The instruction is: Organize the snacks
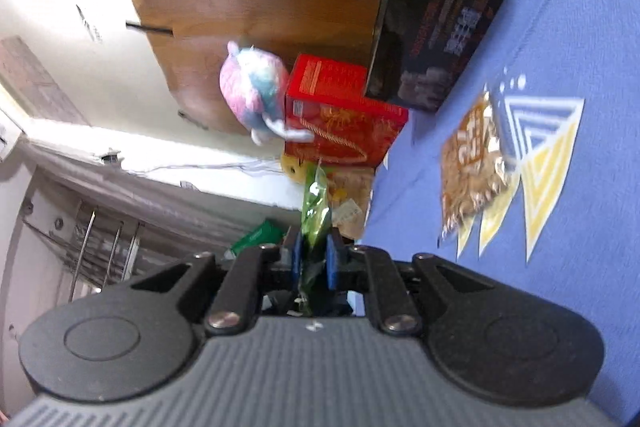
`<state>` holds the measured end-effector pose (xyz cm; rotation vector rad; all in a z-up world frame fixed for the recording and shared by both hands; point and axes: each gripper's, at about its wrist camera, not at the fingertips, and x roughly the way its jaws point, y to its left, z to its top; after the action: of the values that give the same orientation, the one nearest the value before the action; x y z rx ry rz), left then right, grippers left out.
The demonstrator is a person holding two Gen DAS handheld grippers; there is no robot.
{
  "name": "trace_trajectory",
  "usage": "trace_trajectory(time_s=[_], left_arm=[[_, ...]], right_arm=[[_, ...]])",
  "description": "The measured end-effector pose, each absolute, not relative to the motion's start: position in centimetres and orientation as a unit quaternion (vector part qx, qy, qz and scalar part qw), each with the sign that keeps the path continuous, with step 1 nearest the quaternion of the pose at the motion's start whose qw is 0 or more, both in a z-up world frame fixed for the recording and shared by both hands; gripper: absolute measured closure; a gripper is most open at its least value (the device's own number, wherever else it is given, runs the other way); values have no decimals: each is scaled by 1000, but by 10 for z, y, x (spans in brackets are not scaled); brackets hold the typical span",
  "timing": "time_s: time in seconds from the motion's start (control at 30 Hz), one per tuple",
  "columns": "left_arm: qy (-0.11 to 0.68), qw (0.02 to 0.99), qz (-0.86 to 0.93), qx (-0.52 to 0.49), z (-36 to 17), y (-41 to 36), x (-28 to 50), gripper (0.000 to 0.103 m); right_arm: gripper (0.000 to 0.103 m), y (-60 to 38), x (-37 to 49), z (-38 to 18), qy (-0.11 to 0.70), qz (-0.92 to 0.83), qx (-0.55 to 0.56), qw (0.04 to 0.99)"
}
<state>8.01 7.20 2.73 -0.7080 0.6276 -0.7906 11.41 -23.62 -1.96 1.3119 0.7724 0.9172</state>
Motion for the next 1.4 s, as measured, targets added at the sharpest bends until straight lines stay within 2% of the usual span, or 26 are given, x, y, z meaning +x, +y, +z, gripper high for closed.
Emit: trace_trajectory(time_s=[0.3, 0.6, 0.73, 0.8, 0.97, 1.13, 1.33, 1.4], left_arm=[[283, 837, -378, -276, 65, 46, 146, 79], [298, 852, -354, -246, 65, 29, 226, 78], [309, 874, -304, -221, 57, 25, 243, 76], [305, 891, -265, -207, 56, 26, 245, 69], [298, 897, -247, -212, 57, 45, 226, 67], [301, 892, -254, -223, 49, 65, 180, 65], [370, 860, -252, -243, 7, 61, 152, 64], [393, 855, -234, -243, -5, 58, 150, 61]], right_arm=[[87, -244, 170, 37, 295, 370, 482, 737], [86, -234, 231, 46, 270, 315, 390, 822], [76, -209, 238, 48, 252, 245, 280, 893], [70, -197, 230, 53, 221, 199, 214, 931], [70, -216, 195, 59, 184, 219, 244, 927], [69, -233, 160, 38, 249, 276, 247, 895], [69, -237, 160, -12, 356, 247, 262, 862], [69, -232, 167, -20, 373, 251, 258, 855]])
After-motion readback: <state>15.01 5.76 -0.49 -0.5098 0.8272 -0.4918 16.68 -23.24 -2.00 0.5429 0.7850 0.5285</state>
